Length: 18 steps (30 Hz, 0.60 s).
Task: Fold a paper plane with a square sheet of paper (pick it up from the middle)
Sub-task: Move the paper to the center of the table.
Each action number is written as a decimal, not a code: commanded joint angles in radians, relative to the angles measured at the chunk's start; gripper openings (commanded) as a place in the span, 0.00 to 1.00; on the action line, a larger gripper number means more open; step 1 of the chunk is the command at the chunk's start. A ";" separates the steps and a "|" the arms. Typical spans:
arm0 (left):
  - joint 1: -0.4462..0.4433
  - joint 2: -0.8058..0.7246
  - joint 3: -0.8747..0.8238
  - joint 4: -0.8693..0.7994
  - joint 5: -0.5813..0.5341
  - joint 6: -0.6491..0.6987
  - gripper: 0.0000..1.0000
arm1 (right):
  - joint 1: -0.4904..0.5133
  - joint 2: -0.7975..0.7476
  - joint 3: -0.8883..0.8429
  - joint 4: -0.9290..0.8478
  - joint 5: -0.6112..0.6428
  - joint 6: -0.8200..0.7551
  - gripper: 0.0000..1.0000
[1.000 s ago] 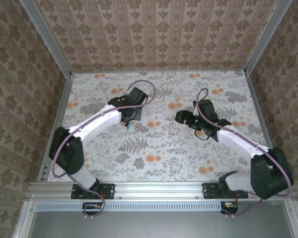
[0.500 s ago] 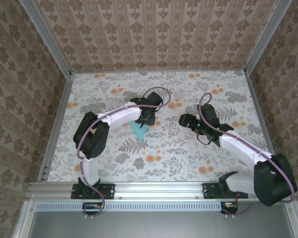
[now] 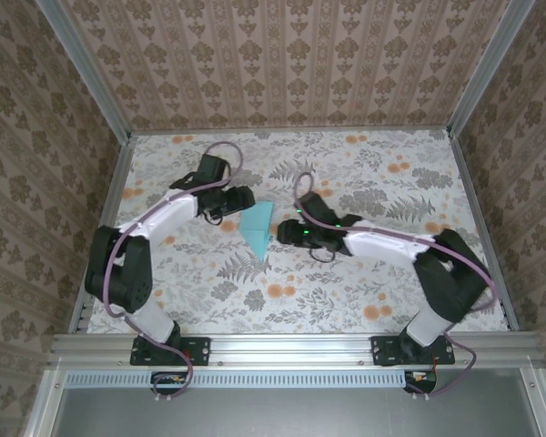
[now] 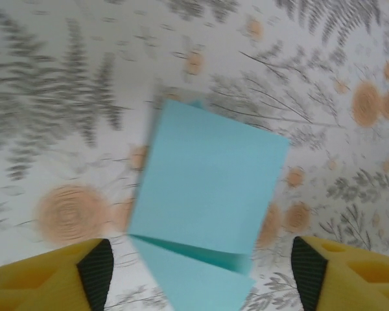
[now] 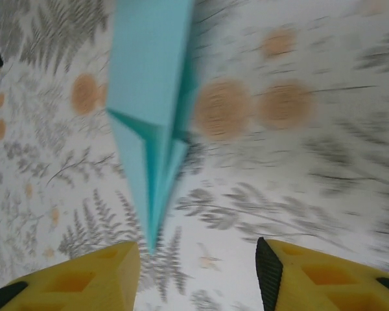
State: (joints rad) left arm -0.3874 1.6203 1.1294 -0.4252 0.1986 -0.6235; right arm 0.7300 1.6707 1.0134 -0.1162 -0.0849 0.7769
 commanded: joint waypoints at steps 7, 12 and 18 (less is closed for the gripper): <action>0.113 -0.140 -0.148 -0.004 -0.073 0.027 0.92 | 0.110 0.310 0.321 -0.091 -0.054 0.018 0.47; 0.142 -0.154 -0.172 0.003 -0.056 0.034 0.93 | 0.108 0.390 0.385 -0.163 -0.031 -0.005 0.46; 0.148 -0.131 -0.177 0.026 -0.013 0.033 0.93 | 0.087 0.411 0.386 -0.252 -0.033 -0.085 0.46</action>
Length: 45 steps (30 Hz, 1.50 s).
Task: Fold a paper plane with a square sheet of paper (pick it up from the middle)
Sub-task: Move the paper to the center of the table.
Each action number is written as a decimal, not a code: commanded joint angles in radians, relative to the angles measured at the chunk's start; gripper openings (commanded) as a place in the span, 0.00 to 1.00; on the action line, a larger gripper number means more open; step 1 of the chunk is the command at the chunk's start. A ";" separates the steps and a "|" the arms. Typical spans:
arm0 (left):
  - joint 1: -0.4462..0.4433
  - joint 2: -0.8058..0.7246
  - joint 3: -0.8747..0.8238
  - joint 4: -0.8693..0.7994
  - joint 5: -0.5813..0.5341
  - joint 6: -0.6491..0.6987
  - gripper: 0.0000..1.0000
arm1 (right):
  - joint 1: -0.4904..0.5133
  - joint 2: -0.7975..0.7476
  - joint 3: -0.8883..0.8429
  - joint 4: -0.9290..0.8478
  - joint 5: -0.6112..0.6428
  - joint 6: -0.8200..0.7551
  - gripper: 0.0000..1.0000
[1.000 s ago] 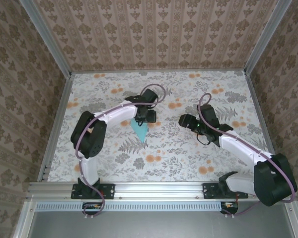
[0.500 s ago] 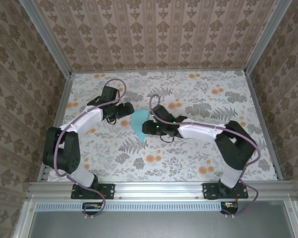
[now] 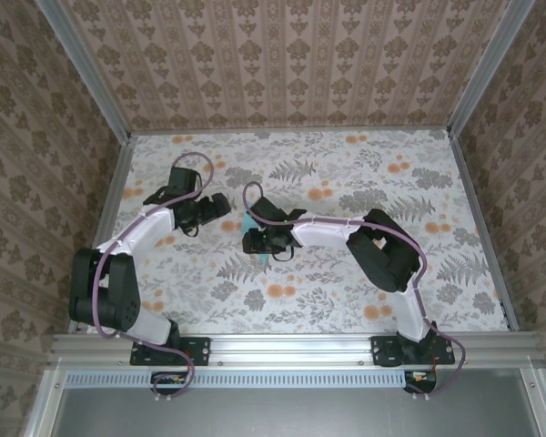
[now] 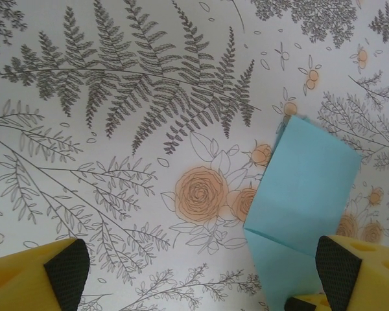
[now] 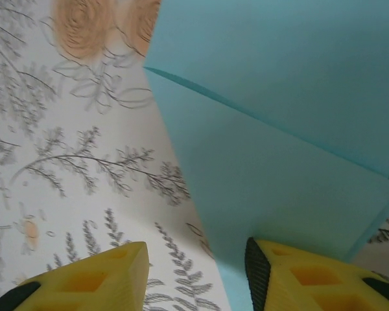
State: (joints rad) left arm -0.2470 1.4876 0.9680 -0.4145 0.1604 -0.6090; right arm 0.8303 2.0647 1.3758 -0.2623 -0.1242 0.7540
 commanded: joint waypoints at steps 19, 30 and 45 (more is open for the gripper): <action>-0.004 0.016 -0.050 0.088 0.155 0.004 0.93 | -0.217 -0.363 -0.194 -0.282 -0.058 -0.608 0.43; -0.077 0.051 -0.127 0.276 0.332 -0.154 0.83 | -0.195 -0.356 -0.357 0.054 0.080 -0.064 0.41; -0.199 0.223 -0.083 0.416 0.472 -0.303 0.62 | -0.245 -0.230 -0.382 0.150 0.032 0.024 0.39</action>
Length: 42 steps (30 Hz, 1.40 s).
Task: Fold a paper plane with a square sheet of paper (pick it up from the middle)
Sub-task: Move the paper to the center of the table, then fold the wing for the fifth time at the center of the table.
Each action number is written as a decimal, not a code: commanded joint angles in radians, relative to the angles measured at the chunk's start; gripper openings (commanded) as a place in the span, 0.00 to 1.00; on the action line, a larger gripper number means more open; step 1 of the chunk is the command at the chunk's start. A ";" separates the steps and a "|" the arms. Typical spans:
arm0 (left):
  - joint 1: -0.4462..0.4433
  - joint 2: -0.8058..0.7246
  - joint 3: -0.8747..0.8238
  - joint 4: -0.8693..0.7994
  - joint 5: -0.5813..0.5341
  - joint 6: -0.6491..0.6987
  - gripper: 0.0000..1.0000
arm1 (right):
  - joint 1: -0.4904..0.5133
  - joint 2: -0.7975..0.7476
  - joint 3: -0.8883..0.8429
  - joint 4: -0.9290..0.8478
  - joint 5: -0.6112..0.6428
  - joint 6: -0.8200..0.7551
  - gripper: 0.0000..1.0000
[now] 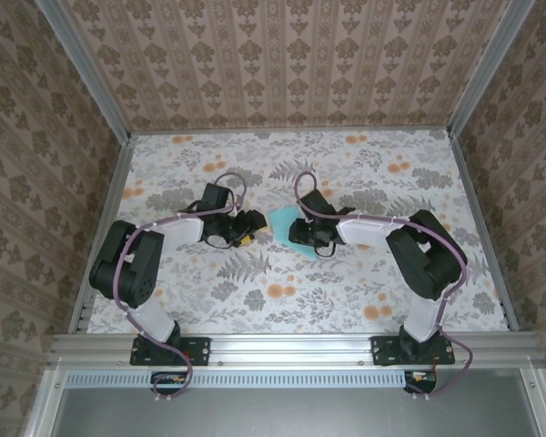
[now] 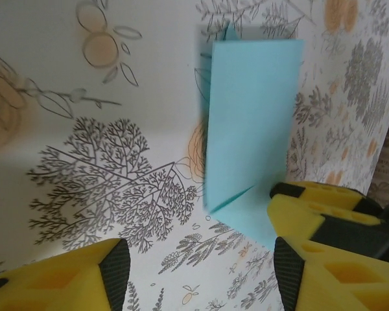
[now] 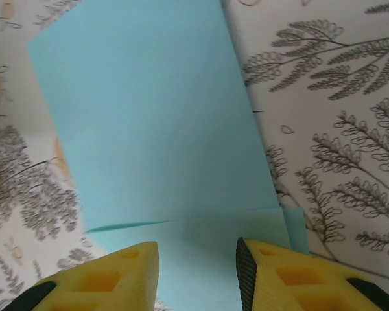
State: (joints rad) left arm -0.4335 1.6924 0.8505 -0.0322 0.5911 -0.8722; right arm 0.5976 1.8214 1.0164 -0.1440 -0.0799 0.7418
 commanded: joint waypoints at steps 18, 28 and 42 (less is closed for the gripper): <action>-0.102 0.137 0.114 0.038 0.076 -0.105 0.55 | -0.154 0.008 -0.221 0.323 -0.314 0.134 0.38; -0.105 0.180 0.160 0.000 0.059 -0.110 0.48 | -0.172 0.009 -0.232 0.336 -0.340 0.128 0.38; -0.109 0.239 0.211 -0.004 0.076 -0.105 0.45 | -0.176 0.011 -0.230 0.337 -0.350 0.123 0.38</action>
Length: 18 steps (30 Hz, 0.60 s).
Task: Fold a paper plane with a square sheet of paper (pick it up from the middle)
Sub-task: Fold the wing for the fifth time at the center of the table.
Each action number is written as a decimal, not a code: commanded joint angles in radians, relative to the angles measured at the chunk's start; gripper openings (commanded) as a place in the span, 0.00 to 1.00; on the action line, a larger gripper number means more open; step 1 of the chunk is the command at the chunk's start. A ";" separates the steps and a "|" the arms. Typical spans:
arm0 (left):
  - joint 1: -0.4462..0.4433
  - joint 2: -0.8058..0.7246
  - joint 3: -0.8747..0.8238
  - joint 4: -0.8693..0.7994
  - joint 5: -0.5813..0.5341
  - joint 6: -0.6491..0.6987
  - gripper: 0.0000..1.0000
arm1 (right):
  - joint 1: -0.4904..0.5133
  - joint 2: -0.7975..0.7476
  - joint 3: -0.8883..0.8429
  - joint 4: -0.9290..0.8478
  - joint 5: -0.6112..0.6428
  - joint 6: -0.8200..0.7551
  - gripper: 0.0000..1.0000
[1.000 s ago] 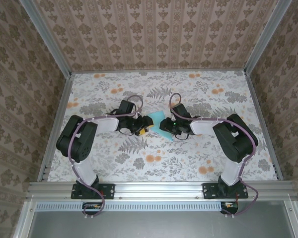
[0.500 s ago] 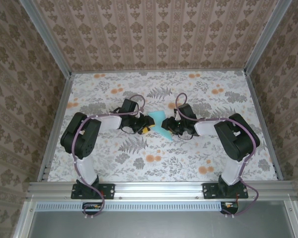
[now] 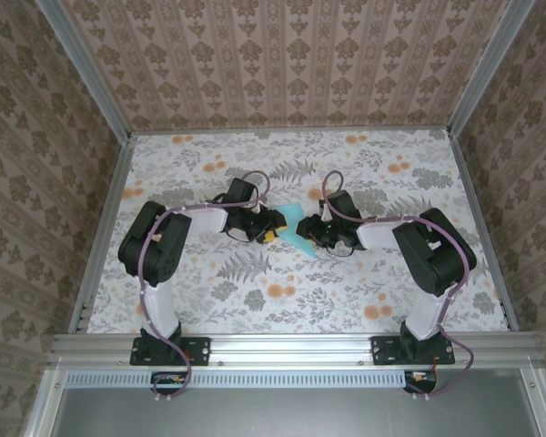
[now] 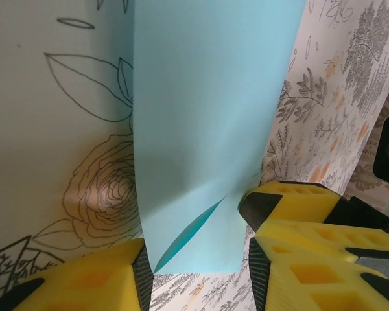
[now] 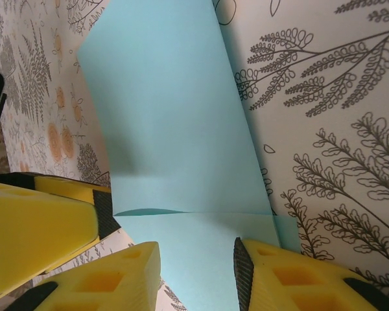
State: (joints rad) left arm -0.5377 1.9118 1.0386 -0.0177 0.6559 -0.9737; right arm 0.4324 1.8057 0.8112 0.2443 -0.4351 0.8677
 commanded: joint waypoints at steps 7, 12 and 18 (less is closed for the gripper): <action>-0.011 0.017 0.023 0.020 0.041 -0.015 0.26 | -0.010 0.017 -0.018 -0.047 -0.016 -0.058 0.38; -0.018 -0.007 0.008 0.032 0.049 -0.023 0.07 | -0.009 -0.053 -0.009 -0.062 0.004 -0.195 0.42; -0.030 -0.036 0.003 0.011 0.032 -0.034 0.00 | 0.049 -0.171 -0.030 -0.097 0.140 -0.413 0.50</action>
State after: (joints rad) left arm -0.5564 1.9186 1.0393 0.0044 0.6842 -0.9970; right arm 0.4442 1.7042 0.7986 0.1932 -0.3920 0.6163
